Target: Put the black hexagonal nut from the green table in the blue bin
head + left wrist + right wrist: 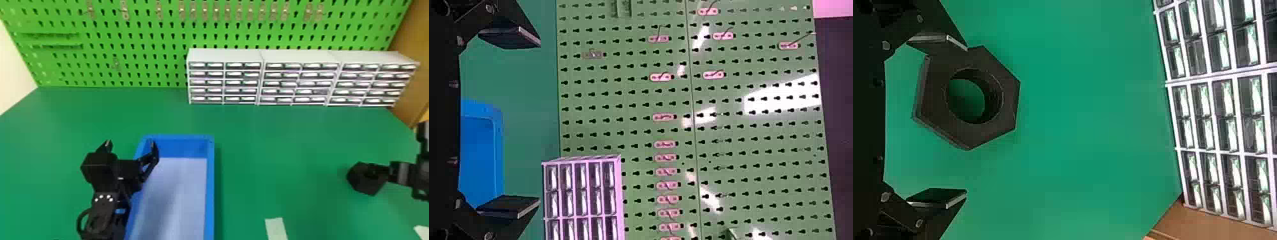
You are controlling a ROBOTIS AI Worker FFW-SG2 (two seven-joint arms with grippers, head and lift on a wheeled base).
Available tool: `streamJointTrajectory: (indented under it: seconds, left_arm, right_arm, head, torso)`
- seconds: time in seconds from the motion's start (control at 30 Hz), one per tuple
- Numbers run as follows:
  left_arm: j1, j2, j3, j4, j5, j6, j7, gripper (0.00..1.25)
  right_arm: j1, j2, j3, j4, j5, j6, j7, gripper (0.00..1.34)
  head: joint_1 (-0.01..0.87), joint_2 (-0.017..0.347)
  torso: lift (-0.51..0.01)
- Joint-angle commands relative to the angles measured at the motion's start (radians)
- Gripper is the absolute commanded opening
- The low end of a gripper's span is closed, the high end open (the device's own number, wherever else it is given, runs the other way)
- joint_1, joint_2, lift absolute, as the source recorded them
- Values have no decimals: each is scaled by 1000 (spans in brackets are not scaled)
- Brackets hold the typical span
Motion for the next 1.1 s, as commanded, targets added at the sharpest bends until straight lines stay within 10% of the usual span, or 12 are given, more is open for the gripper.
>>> streamJointTrajectory:
  seconds: [0.0,1.07]
  left_arm:
    - [-2,0,1,0,-1,0,0,1083]
    - [-9,0,-3,0,-7,0,0,1080]
  right_arm:
    - [-32,-6,15,58,61,-18,47,1066]
    - [-172,-37,62,344,308,-72,268,1065]
  head:
    - [657,57]
    - [657,57]
  torso:
    - [-95]
    - [-95]
